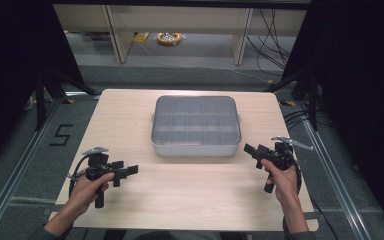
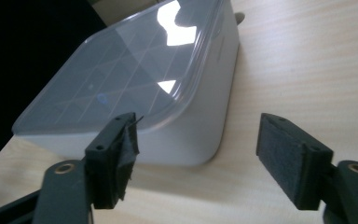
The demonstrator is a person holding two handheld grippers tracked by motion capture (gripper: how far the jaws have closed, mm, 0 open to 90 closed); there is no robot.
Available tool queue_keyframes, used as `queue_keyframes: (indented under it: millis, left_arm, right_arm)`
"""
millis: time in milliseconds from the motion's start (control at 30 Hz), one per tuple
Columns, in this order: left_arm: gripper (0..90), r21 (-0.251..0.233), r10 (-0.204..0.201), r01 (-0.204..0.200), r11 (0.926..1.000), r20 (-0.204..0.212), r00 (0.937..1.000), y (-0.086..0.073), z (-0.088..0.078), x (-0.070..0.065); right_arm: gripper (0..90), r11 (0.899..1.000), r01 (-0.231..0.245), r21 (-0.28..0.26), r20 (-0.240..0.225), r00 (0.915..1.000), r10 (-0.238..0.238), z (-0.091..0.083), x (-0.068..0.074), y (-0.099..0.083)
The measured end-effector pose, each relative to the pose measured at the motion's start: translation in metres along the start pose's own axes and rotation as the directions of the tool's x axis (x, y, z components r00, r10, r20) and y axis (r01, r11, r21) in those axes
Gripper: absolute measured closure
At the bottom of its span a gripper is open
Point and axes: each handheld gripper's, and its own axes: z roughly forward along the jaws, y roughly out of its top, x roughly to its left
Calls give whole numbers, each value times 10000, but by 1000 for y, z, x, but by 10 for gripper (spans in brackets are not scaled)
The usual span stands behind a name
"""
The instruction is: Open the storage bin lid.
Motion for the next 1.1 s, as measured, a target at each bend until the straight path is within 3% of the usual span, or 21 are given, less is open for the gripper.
queue_keyframes:
  millis: [100, 133, 200, 333, 367, 400, 433, 467, 500, 533, 567, 600, 633, 667, 700, 733, 867, 933, 1000, 1033, 1100]
  left_arm:
    - [197, -85, -37, 36, 10000, -38, 10000, 10, 3, 2]
    - [201, -171, -113, 112, 9998, -32, 9999, 15, 5, 3]
    - [201, -143, -173, 173, 9997, -19, 9998, 22, 7, 4]
    - [203, -264, -210, 208, 9994, -55, 9998, 37, 15, 6]
    - [202, -277, -226, 224, 9994, -46, 9997, 39, 16, 6]
    - [203, -290, -223, 222, 9993, -28, 9997, 44, 18, 5]
    - [203, -325, -257, 257, 9991, -4, 9997, 47, 20, 5]
    - [202, -251, -237, 237, 9994, 9, 9997, 50, 20, 6]
    - [202, -335, -213, 210, 9992, -92, 9997, 54, 24, 6]
    - [202, -313, -252, 248, 9992, -117, 9996, 57, 26, 6]
    - [203, -329, -311, 309, 9990, -65, 9995, 60, 29, 7]
    - [203, -307, -373, 375, 9988, 67, 9993, 65, 33, 8]
    - [205, -302, -402, 405, 9987, 103, 9991, 67, 37, 9]
    - [208, -293, -426, 426, 9987, 18, 9991, 70, 41, 10]
    - [215, -296, -470, 469, 9985, -14, 9989, 72, 45, 12]
    - [226, -200, -465, 464, 9987, -40, 9989, 74, 49, 14]
    - [259, -287, -750, 743, 9968, -233, 9969, 86, 66, 21]
    - [264, -358, -835, 824, 9960, -303, 9960, 91, 72, 23]
    - [274, -449, -935, 919, 9948, -335, 9951, 96, 78, 25]
    - [283, -457, -1025, 1009, 9938, -334, 9942, 99, 81, 26]
    - [297, -449, -1113, 1101, 9929, -256, 9935, 103, 85, 26]
  right_arm:
    - [331, 9991, 391, -166, 11, 9992, -391, 7, -6, 11]
    - [336, 9997, -227, -13, 28, 9997, 227, 7, -1, 14]
    - [344, 9996, -274, 70, 151, 9995, 272, 13, -1, 21]
    - [351, 9998, 197, -85, 211, 9996, -195, 24, -8, 31]
    - [351, 9970, -751, 210, 227, 9970, 746, 23, -1, 34]
    - [350, 9999, -105, -70, 102, 9999, 105, 26, -6, 36]
    - [351, 9998, -196, -89, 173, 9997, 197, 28, -6, 39]
    - [352, 9993, 337, -155, 234, 9992, -333, 31, -10, 42]
    - [352, 9998, -168, -51, 187, 9997, 169, 31, -6, 43]
    - [353, 9999, 87, -145, 266, 9996, -83, 34, -9, 47]
    - [356, 9969, -777, 73, 199, 9968, 776, 34, -4, 48]
    - [365, 9995, -274, -142, 193, 9994, 277, 38, -10, 50]
    - [376, 9989, -452, -107, 225, 9987, 454, 42, -10, 53]
    - [380, 9999, 78, -132, 285, 9996, -74, 45, -15, 55]
    - [386, 9970, -769, 92, 257, 9967, 767, 46, -10, 55]
    - [396, 9985, -540, -102, 259, 9982, 542, 51, -13, 57]
    - [431, 9973, -731, 15, 231, 9971, 731, 62, -16, 62]
    - [439, 9943, -1064, 101, 240, 9941, 1061, 67, -16, 65]
    - [456, 9969, -792, 17, 198, 9967, 791, 74, -20, 66]
    - [461, 9919, -1263, 166, 147, 9919, 1261, 74, -17, 67]
    - [466, 9936, -1115, 186, 60, 9938, 1114, 80, -17, 67]
